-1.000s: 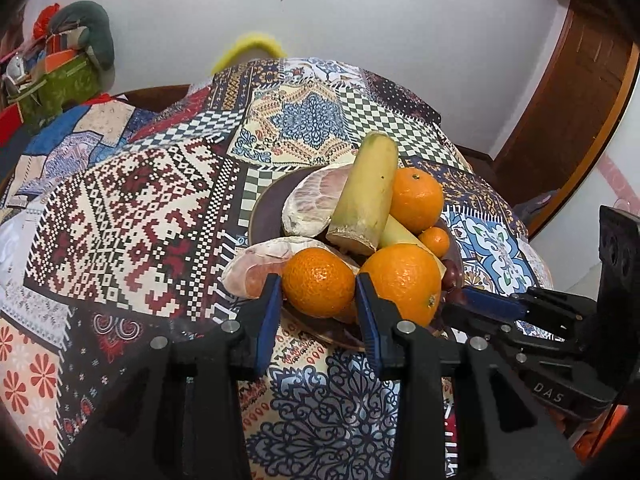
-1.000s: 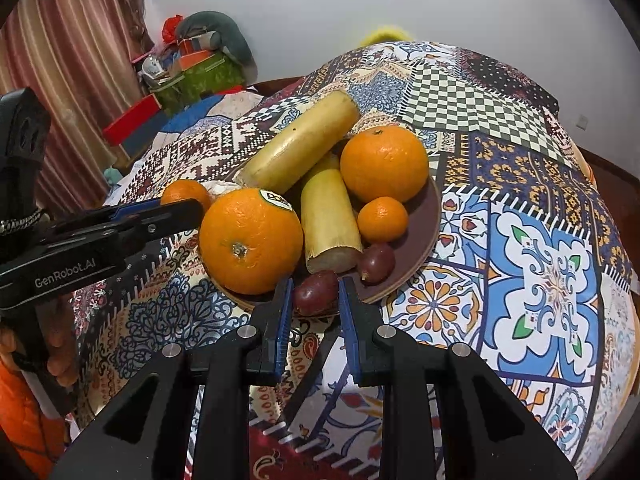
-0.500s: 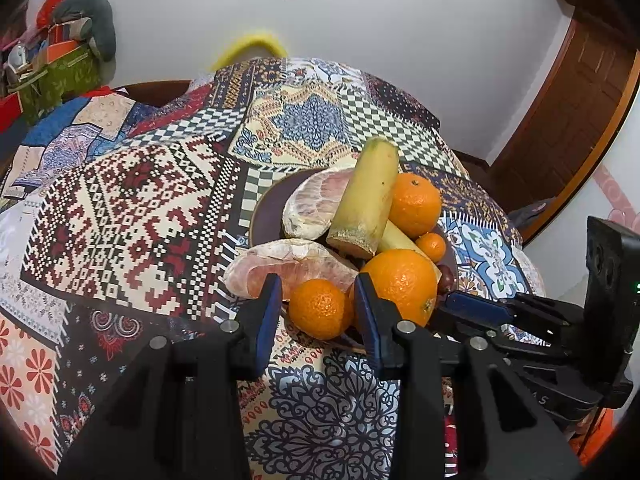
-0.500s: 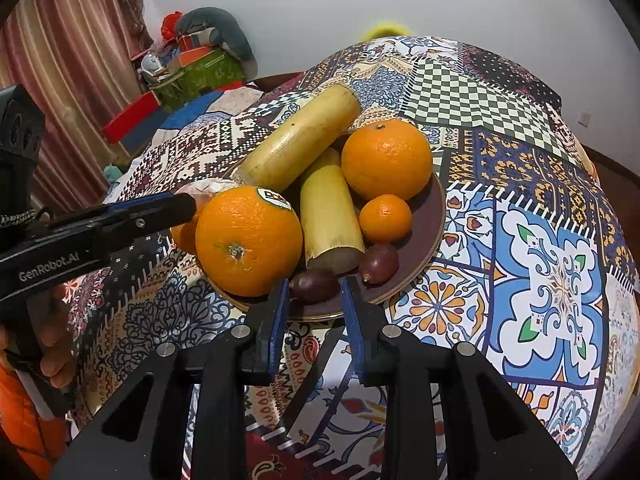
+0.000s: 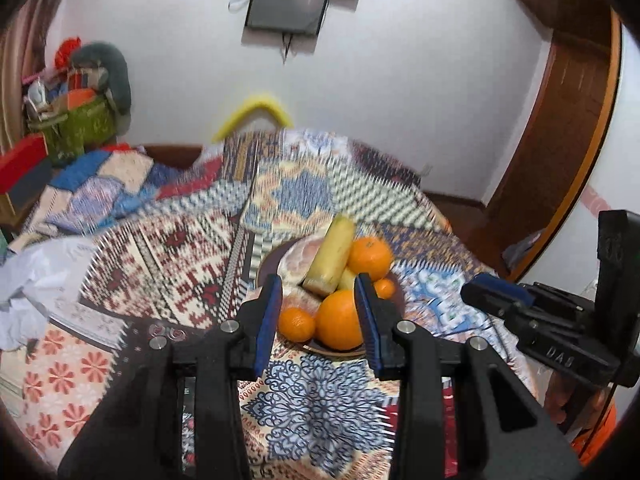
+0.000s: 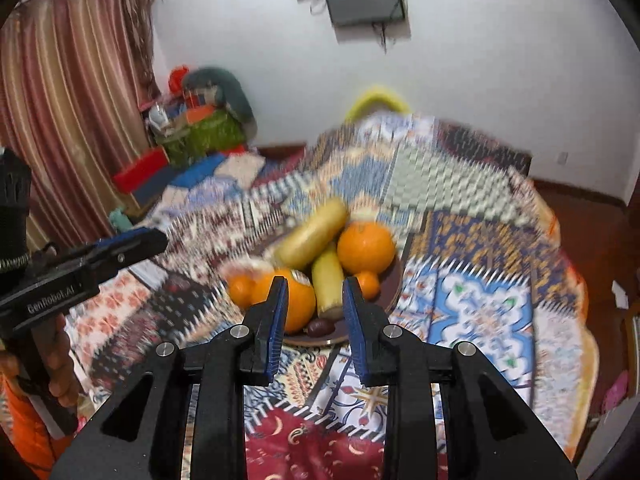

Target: Organize fruits

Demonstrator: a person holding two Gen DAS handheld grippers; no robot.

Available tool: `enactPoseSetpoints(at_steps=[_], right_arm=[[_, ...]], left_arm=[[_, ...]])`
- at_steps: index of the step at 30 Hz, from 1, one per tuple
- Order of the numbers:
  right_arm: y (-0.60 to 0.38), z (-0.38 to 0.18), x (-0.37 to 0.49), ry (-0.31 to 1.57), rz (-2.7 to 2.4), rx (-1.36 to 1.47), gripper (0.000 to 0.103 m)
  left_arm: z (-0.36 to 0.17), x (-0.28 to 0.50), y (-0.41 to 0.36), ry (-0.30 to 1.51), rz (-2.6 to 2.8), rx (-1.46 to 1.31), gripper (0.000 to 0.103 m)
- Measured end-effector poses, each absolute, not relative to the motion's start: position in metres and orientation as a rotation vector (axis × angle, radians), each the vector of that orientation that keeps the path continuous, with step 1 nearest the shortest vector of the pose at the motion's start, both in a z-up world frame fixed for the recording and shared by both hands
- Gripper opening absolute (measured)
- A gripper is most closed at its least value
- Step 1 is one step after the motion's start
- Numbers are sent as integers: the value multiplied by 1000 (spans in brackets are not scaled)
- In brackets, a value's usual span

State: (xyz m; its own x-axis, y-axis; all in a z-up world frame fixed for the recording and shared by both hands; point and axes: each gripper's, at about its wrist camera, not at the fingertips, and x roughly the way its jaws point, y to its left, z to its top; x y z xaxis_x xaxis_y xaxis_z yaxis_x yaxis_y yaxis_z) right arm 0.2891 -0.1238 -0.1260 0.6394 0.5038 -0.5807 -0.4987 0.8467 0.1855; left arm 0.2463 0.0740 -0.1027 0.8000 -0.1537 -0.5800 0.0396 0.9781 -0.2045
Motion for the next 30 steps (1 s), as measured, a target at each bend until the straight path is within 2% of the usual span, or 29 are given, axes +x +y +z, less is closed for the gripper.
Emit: enactPoseSetpoints(at_steps=[8, 15, 19, 21, 23, 28, 30], right_arm=[[-148, -58, 228, 446, 564, 35, 28], [-162, -22, 182, 287, 551, 54, 51], [-165, -11, 165, 229, 542, 59, 63], [-165, -10, 160, 204, 524, 60, 75], [-164, -9, 156, 183, 507, 61, 80], [-163, -9, 154, 175, 495, 69, 92], [-162, -10, 153, 168, 484, 71, 100]], left_arm=[[-33, 177, 53, 444, -109, -130, 37], [6, 122, 34, 294, -96, -85, 56], [16, 102, 29, 252, -93, -82, 72], [18, 97, 27, 239, -90, -79, 83], [20, 90, 25, 219, -80, -71, 92], [23, 81, 21, 193, -54, -58, 101], [23, 79, 22, 189, -49, -63, 102]])
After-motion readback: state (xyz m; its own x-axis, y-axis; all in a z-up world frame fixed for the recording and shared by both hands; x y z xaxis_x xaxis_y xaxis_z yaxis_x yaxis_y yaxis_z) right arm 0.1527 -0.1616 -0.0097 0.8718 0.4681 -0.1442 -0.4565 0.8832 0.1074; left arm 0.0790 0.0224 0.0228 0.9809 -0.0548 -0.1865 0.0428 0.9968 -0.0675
